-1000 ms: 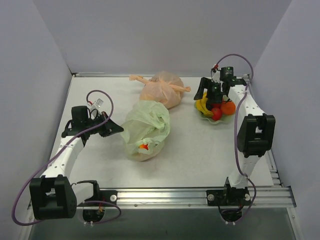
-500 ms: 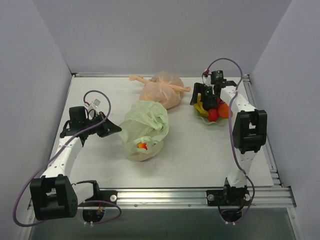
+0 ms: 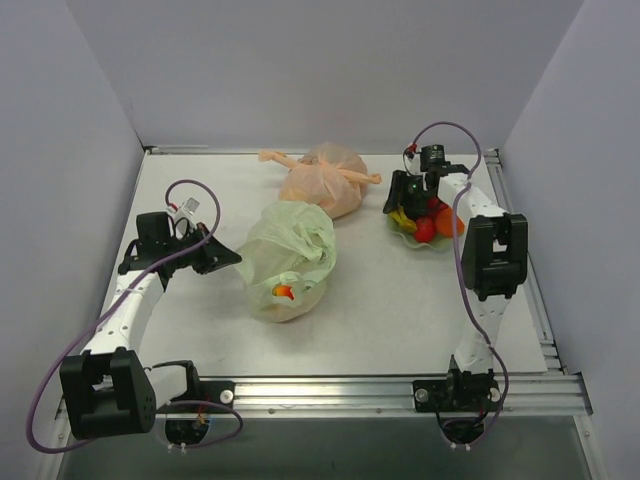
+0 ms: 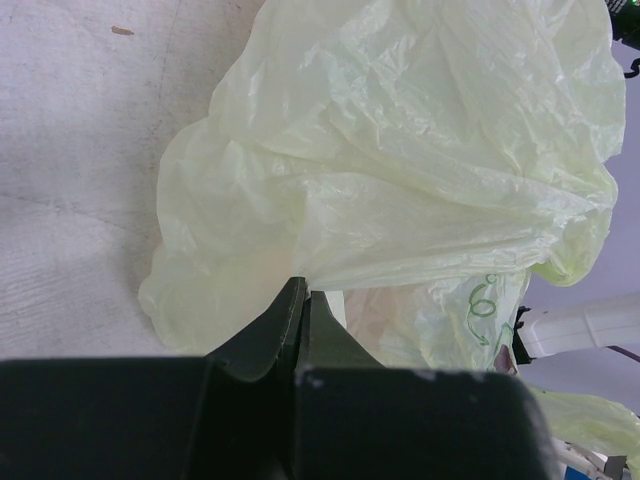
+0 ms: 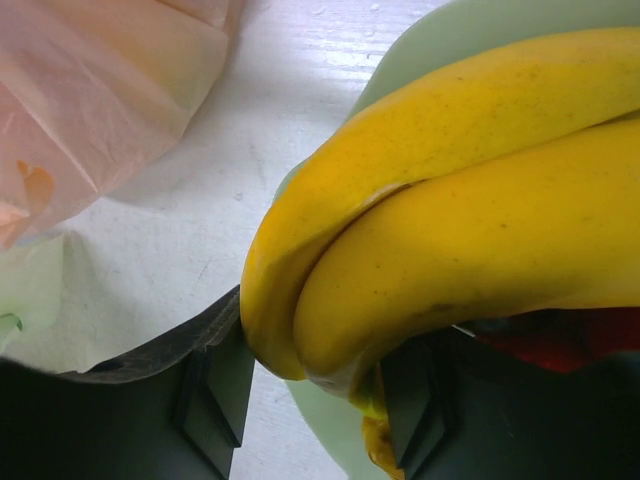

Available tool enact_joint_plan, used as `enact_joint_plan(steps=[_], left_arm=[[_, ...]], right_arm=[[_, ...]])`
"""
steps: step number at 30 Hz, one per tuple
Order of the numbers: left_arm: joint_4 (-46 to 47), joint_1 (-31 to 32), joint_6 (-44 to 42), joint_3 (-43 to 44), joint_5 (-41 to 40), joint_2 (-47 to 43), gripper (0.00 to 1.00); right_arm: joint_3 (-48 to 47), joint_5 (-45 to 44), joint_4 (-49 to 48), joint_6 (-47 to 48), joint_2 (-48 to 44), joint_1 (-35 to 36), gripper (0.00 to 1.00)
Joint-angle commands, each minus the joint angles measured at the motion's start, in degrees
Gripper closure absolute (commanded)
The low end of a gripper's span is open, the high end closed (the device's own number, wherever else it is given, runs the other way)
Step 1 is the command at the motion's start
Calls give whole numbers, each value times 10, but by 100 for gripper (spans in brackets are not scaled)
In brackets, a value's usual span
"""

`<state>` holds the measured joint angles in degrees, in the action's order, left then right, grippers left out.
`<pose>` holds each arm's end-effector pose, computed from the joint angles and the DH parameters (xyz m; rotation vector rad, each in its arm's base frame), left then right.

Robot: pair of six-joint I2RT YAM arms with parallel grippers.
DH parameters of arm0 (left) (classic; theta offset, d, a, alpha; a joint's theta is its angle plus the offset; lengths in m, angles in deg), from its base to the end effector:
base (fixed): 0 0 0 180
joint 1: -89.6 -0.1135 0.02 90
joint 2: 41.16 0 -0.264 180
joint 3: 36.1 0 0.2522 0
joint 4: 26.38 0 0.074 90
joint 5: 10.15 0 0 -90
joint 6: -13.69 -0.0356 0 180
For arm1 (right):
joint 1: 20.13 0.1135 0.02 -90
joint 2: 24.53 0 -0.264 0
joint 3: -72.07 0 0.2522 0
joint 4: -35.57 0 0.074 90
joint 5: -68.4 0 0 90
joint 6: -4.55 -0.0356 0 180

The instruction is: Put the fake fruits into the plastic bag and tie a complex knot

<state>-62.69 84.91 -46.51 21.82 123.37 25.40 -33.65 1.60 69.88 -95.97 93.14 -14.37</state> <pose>0.2362 -0.0052 0.2473 -0.3194 2.3181 -1.1076 0.4594 0.0604 0.2180 -0.0968 2.3782 0.6168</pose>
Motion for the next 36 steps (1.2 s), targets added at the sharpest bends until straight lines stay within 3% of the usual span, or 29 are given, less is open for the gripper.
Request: enact_joint_plan(steps=[1, 6, 11, 16, 21, 29, 33, 36], left_arm=[[-3, -5, -8, 17, 5, -7, 100], [-3, -5, -6, 7, 9, -17, 100], [4, -5, 2, -7, 18, -28, 100], [7, -5, 9, -8, 29, -35, 100], [9, -4, 11, -5, 37, -34, 100], [21, -4, 32, -3, 58, -35, 100], [29, -4, 41, 2, 65, -31, 100], [31, -4, 47, 7, 68, -28, 100]], right_arm=[[-3, 31, 8, -4, -47, -5, 67], [21, 46, 15, 2, -113, -12, 78], [43, 61, 32, 7, -197, -15, 82], [43, 138, 8, 11, -282, 9, 85], [42, 185, -99, -4, -332, 121, 84], [157, 178, -303, 128, -387, 344, 83], [177, 183, -344, 163, -374, 431, 83], [185, 193, -351, 183, -361, 456, 84]])
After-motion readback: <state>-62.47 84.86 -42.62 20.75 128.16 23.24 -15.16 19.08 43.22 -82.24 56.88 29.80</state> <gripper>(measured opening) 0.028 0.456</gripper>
